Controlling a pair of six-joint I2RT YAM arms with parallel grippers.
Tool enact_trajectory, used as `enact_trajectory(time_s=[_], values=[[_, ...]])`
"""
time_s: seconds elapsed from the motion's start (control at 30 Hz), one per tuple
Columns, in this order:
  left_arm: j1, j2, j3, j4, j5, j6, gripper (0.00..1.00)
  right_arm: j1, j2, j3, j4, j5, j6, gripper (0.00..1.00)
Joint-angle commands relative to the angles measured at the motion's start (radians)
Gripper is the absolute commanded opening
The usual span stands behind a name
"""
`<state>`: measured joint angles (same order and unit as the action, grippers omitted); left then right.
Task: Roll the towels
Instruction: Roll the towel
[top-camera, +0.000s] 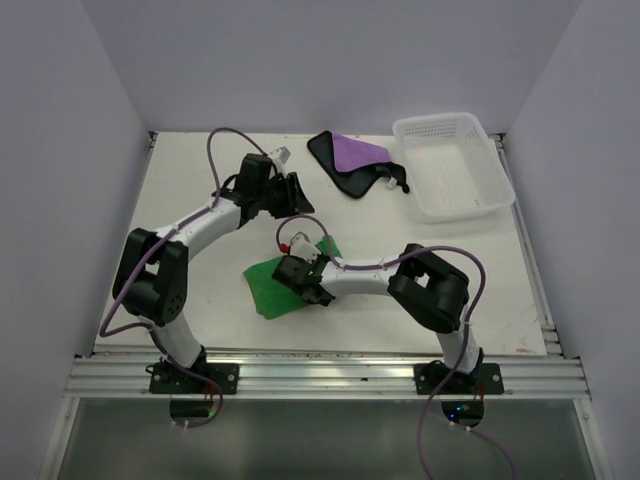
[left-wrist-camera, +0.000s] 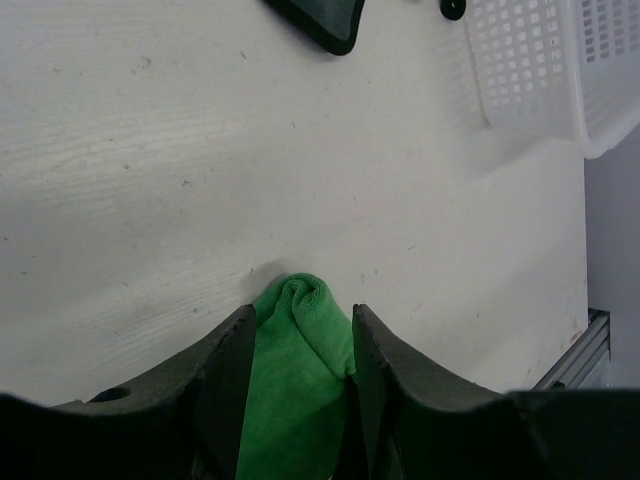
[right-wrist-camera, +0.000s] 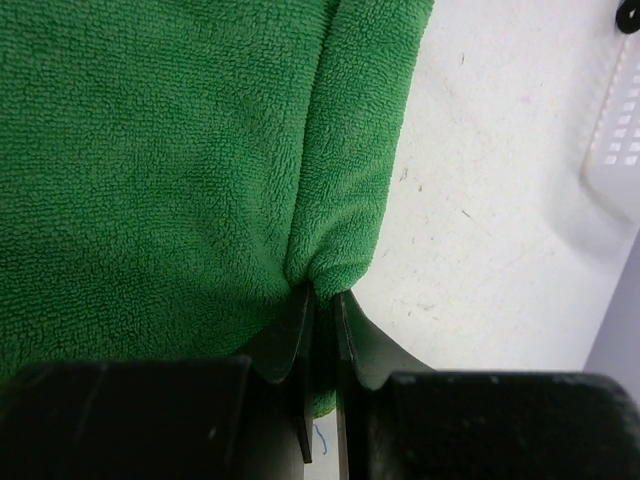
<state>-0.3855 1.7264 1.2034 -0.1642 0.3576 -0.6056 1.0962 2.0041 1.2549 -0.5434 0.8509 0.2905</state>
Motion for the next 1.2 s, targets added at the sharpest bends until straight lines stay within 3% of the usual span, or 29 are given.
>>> enact_trajectory(time_s=[0.0,0.37,0.73,1.17], values=[[0.002,0.021,0.036,-0.011,0.073,0.055,0.47,0.004,0.068,0.038,-0.045,-0.029,-0.034,0.0],[0.002,0.056,0.03,0.025,0.194,0.113,0.43,0.016,0.202,0.13,-0.105,-0.023,-0.108,0.0],[0.0,0.145,0.036,0.133,0.348,0.078,0.4,0.024,0.278,0.182,-0.151,-0.01,-0.148,0.0],[-0.021,0.199,0.022,0.209,0.392,0.033,0.34,0.025,0.334,0.236,-0.173,-0.03,-0.145,0.0]])
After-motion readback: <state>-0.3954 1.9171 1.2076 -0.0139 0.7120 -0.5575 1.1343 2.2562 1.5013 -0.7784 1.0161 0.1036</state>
